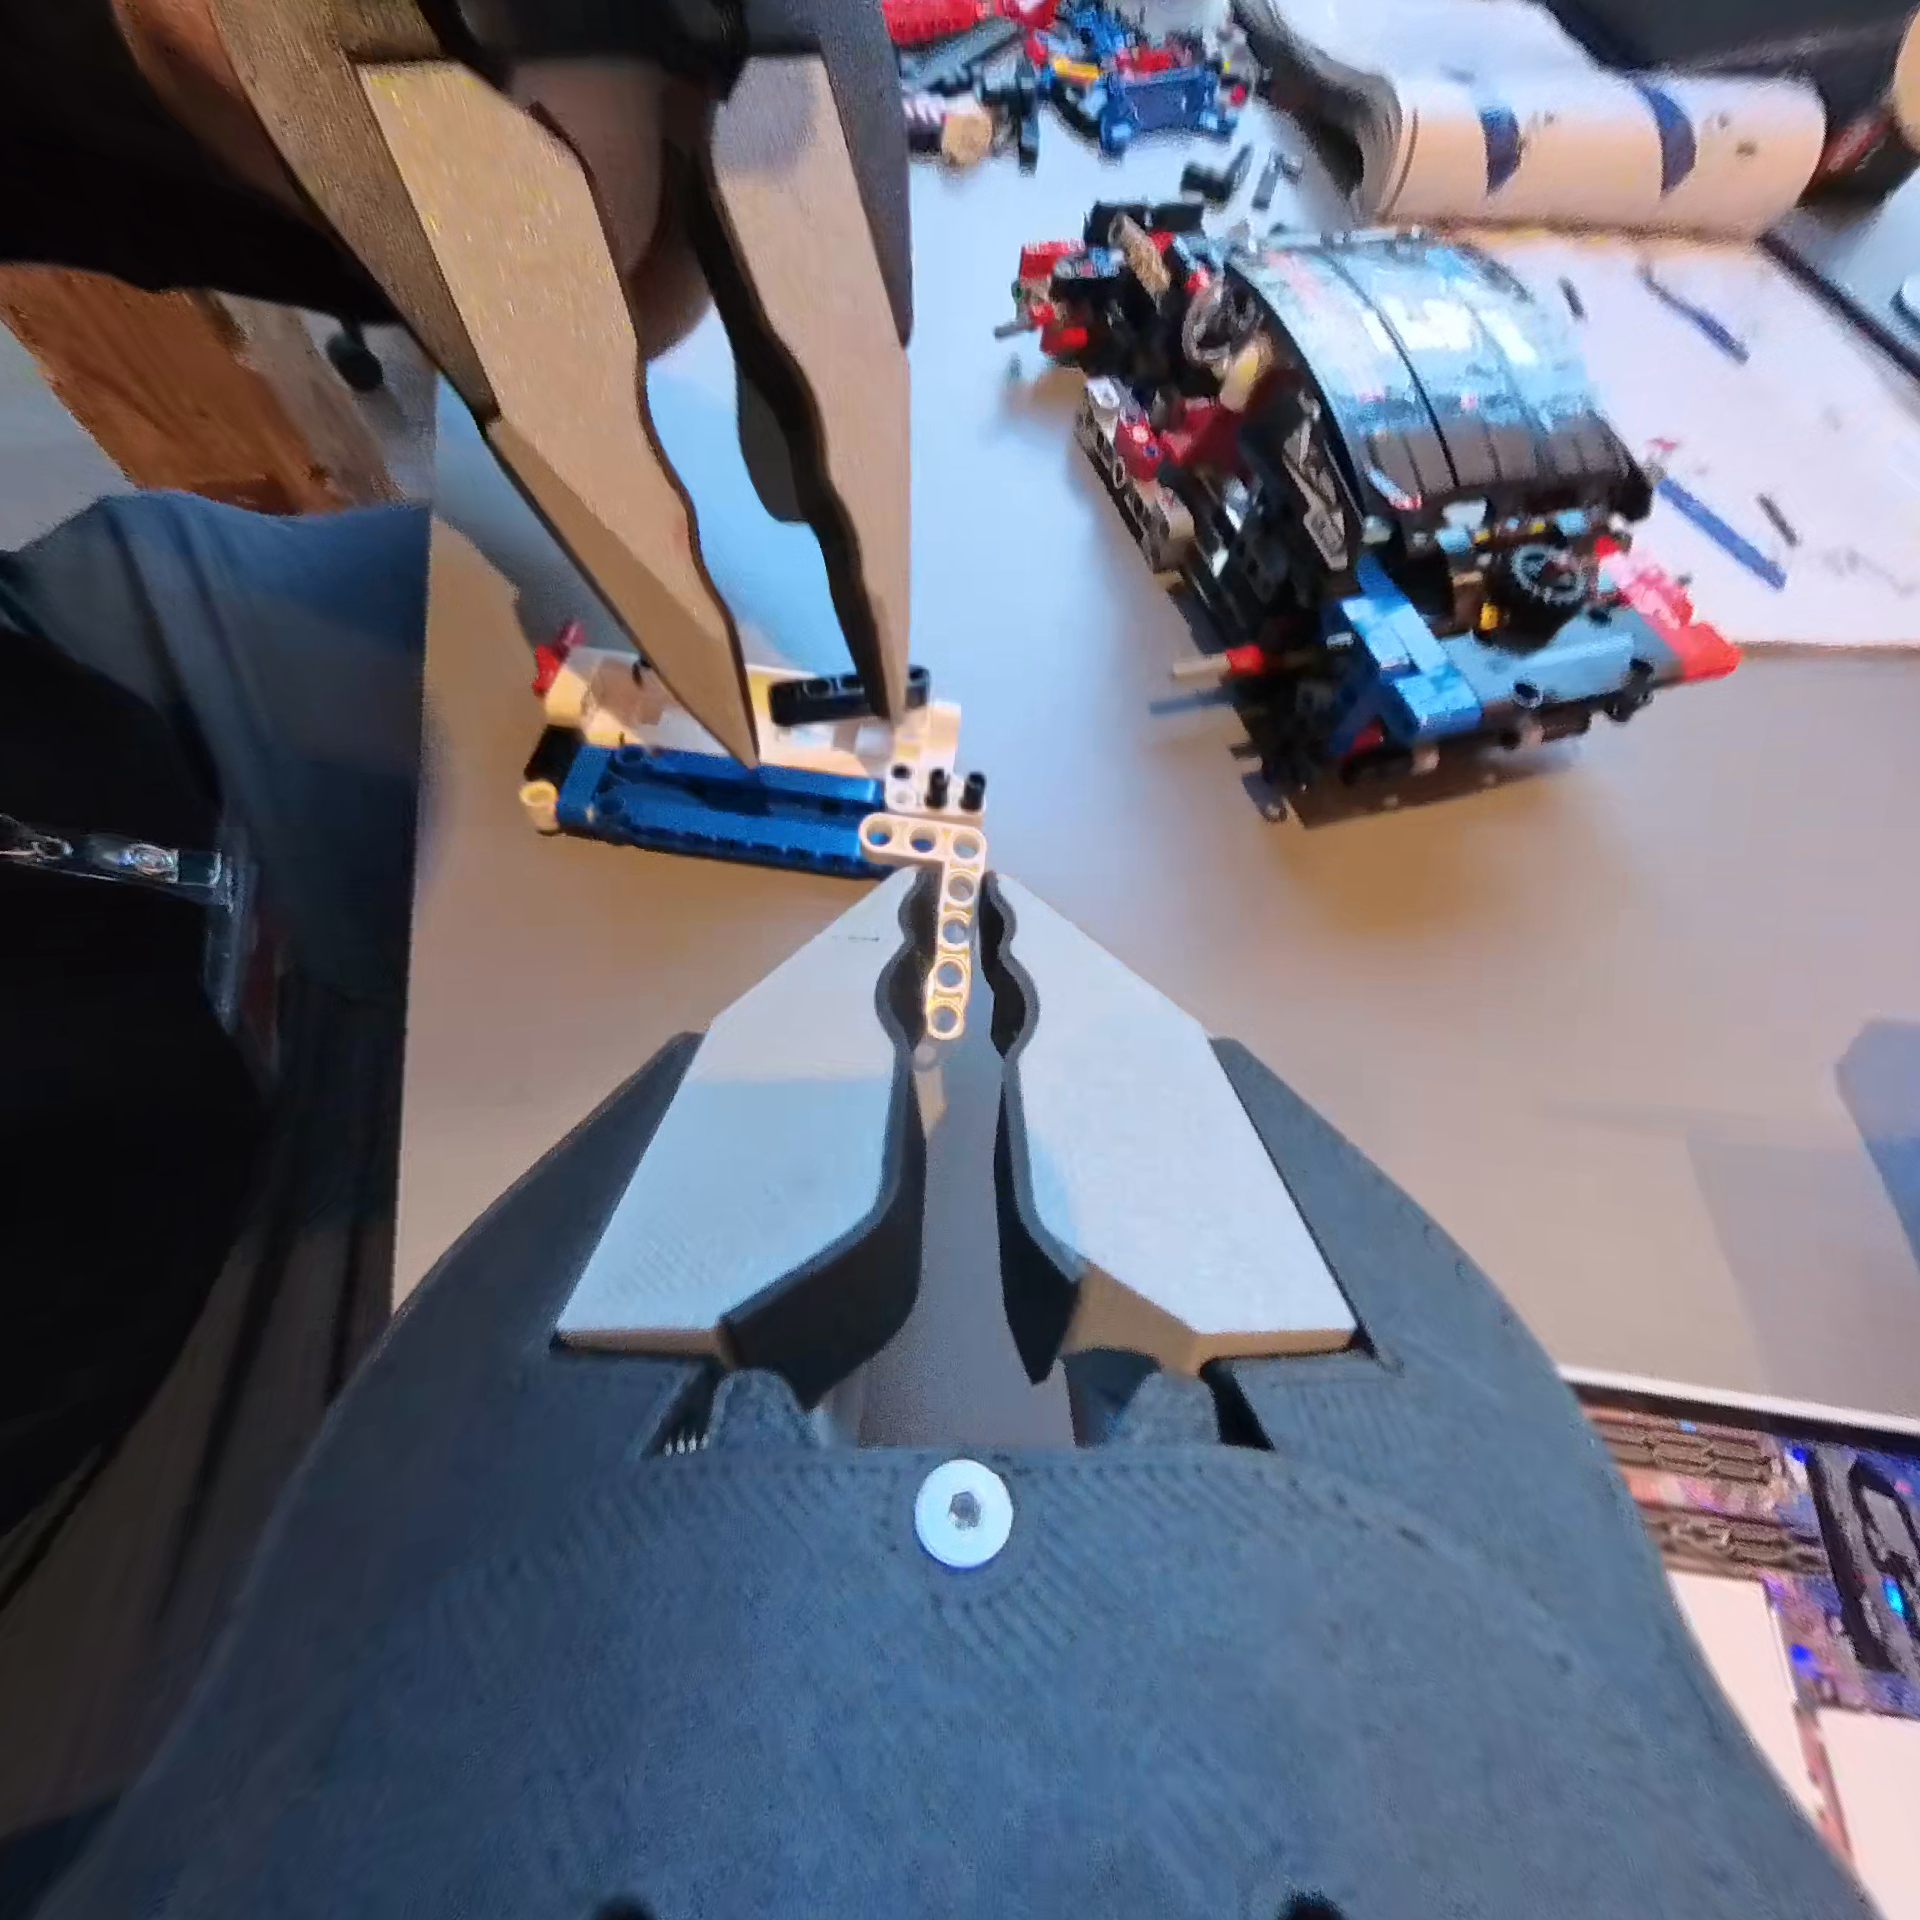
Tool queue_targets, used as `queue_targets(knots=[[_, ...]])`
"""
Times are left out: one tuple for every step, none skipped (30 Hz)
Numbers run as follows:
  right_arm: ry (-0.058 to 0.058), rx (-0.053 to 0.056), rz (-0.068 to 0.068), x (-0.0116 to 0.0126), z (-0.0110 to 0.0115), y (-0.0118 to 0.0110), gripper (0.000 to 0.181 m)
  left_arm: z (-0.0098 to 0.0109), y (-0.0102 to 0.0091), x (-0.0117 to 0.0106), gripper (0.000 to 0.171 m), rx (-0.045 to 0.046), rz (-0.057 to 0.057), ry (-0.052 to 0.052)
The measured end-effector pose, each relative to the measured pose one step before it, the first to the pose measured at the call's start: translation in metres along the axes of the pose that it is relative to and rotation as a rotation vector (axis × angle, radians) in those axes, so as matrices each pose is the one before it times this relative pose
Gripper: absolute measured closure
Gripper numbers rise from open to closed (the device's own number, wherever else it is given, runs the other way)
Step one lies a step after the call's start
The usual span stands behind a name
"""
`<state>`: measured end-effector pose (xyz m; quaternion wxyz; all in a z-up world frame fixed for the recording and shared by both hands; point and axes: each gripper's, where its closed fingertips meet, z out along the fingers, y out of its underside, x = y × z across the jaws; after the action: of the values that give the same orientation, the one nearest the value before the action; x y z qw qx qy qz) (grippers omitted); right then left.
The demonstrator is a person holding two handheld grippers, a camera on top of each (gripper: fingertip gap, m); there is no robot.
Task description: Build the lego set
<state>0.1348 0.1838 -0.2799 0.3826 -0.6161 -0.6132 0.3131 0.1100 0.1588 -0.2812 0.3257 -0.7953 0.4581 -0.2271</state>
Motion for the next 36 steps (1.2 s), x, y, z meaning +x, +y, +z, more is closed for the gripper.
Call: queue_targets(knots=[[-0.0040, 0.0073, -0.0091, -0.00056, 0.00070, -0.00295, 0.176, 0.00137, -0.00032, -0.00066, 0.148, -0.00879, 0.0305, -0.0119], [-0.0039, -0.0078, -0.0035, 0.00051, 0.00181, -0.00069, 0.176, 0.00170, 0.00231, -0.00375, 0.150, -0.02342, 0.0283, -0.0254], [0.0019, -0.0126, -0.0009, 0.00187, 0.00237, 0.00007, 0.176, 0.00165, 0.00370, -0.00494, 0.151, -0.03147, 0.0175, -0.0283], [0.0008, -0.0094, -0.0037, 0.00144, 0.00243, -0.00060, 0.176, 0.00089, 0.00259, -0.00303, 0.151, -0.02142, 0.0072, -0.0137], [-0.0092, -0.0035, -0.0079, -0.00047, 0.00208, -0.00202, 0.176, -0.00025, 0.00026, -0.00002, 0.152, -0.00346, -0.0004, 0.0064], [-0.0052, -0.0035, -0.0044, -0.00007, 0.00181, -0.00245, 0.176, -0.00102, -0.00088, 0.00115, 0.153, 0.00705, -0.0083, 0.0142], [-0.0060, -0.0072, 0.0016, 0.00003, 0.00180, -0.00228, 0.176, -0.00113, -0.00139, 0.00031, 0.153, 0.00977, -0.0164, 0.0086], [-0.0154, -0.0044, 0.0050, -0.00136, 0.00160, -0.00305, 0.176, -0.00100, -0.00177, 0.00159, 0.154, 0.01180, -0.0173, 0.0163], [-0.0142, 0.0036, 0.0048, -0.00155, 0.00136, -0.00407, 0.176, -0.00068, -0.00226, 0.00265, 0.154, 0.01268, -0.0171, 0.0204], [-0.0047, 0.0068, -0.0011, -0.00080, 0.00118, -0.00444, 0.176, -0.00019, -0.00212, 0.00123, 0.154, 0.00937, -0.0158, 0.0096], [0.0052, 0.0016, -0.0067, 0.00034, 0.00112, -0.00310, 0.176, 0.00015, -0.00130, -0.00001, 0.154, 0.00303, -0.0135, 0.0004], [0.0045, -0.0040, -0.0105, 0.00006, 0.00123, -0.00174, 0.176, 0.00045, -0.00052, -0.00129, 0.154, -0.00139, -0.0182, -0.0055], [0.0070, -0.0020, -0.0149, 0.00029, 0.00107, -0.00119, 0.176, 0.00059, -0.00047, -0.00008, 0.155, -0.00049, -0.0258, 0.0064], [0.0130, -0.0006, -0.0237, 0.00098, 0.00034, -0.00029, 0.176, 0.00012, -0.00059, 0.00075, 0.154, 0.00463, -0.0339, 0.0194], [0.0115, -0.0015, -0.0333, 0.00040, -0.00043, 0.00050, 0.176, -0.00080, -0.00032, 0.00058, 0.155, 0.00852, -0.0375, 0.0254], [0.0061, 0.0015, -0.0400, -0.00087, -0.00132, 0.00011, 0.176, -0.00207, -0.00049, -0.00014, 0.155, 0.01353, -0.0363, 0.0282], [0.0052, 0.0122, -0.0438, -0.00159, -0.00240, -0.00183, 0.176, -0.00316, -0.00063, -0.00232, 0.156, 0.01633, -0.0330, 0.0178], [0.0031, 0.0201, -0.0409, -0.00207, -0.00272, -0.00338, 0.176, -0.00366, -0.00095, -0.00369, 0.158, 0.01657, -0.0302, 0.0110], [0.0012, 0.0189, -0.0323, -0.00194, -0.00240, -0.00366, 0.176, -0.00305, -0.00149, -0.00156, 0.162, 0.01624, -0.0288, 0.0237], [0.0007, 0.0156, -0.0261, -0.00150, -0.00158, -0.00345, 0.176, -0.00219, -0.00223, 0.00188, 0.163, 0.01622, -0.0348, 0.0438], [0.0043, 0.0136, -0.0223, -0.00056, -0.00103, -0.00319, 0.176, -0.00134, -0.00313, 0.00404, 0.162, 0.01668, -0.0426, 0.0577], [0.0089, 0.0131, -0.0157, 0.00046, -0.00057, -0.00314, 0.176, -0.00041, -0.00254, 0.00542, 0.163, 0.01083, -0.0460, 0.0644], [0.0085, 0.0131, -0.0061, 0.00103, -0.00044, -0.00307, 0.176, 0.00046, -0.00083, 0.00329, 0.166, 0.00081, -0.0436, 0.0487], [0.0083, 0.0091, 0.0004, 0.00151, -0.00045, -0.00224, 0.176, 0.00080, -0.00022, 0.00325, 0.166, 0.00211, -0.0309, 0.0430], [0.0080, 0.0028, 0.0010, 0.00159, -0.00040, -0.00080, 0.176, 0.00070, 0.00017, 0.00407, 0.166, 0.00482, -0.0223, 0.0437], [0.0055, -0.0038, -0.0021, 0.00102, -0.00048, 0.00057, 0.176, 0.00030, 0.00061, 0.00278, 0.165, 0.00198, -0.0198, 0.0336], [0.0075, -0.0084, -0.0056, 0.00126, -0.00070, 0.00162, 0.176, -0.00025, 0.00111, 0.00127, 0.161, -0.00128, -0.0127, 0.0207], [0.0056, -0.0145, -0.0055, 0.00082, -0.00065, 0.00275, 0.176, -0.00098, 0.00029, 0.00196, 0.153, 0.00219, -0.0078, 0.0226], [0.0022, -0.0134, -0.0017, 0.00012, -0.00051, 0.00247, 0.176, -0.00130, -0.00073, 0.00150, 0.153, 0.00704, -0.0085, 0.0162], [-0.0014, -0.0028, -0.0008, -0.00087, -0.00035, 0.00062, 0.176, -0.00102, -0.00136, 0.00132, 0.152, 0.01029, -0.0067, 0.0132], [-0.0027, 0.0083, -0.0024, -0.00142, -0.00015, -0.00147, 0.176, -0.00014, -0.00147, 0.00212, 0.151, 0.00913, -0.0043, 0.0169], [-0.0024, 0.0085, -0.0033, -0.00148, 0.00033, -0.00173, 0.176, 0.00082, -0.00110, 0.00262, 0.151, 0.00583, -0.0039, 0.0189], [-0.0004, 0.0000, -0.0041, -0.00088, 0.00116, -0.00081, 0.176, 0.00172, -0.00057, 0.00190, 0.151, 0.00115, -0.0055, 0.0156], [0.0013, -0.0065, -0.0059, -0.00050, 0.00161, 0.00033, 0.176, 0.00233, 0.00011, 0.00108, 0.151, -0.00355, -0.0068, 0.0121], [-0.0005, -0.0104, -0.0069, -0.00043, 0.00150, 0.00126, 0.176, 0.00216, 0.00072, -0.00077, 0.149, -0.00899, -0.0064, 0.0004], [0.0003, -0.0132, -0.0059, -0.00009, 0.00114, 0.00199, 0.176, 0.00124, 0.00084, -0.00302, 0.150, -0.00884, 0.0001, -0.0127]])
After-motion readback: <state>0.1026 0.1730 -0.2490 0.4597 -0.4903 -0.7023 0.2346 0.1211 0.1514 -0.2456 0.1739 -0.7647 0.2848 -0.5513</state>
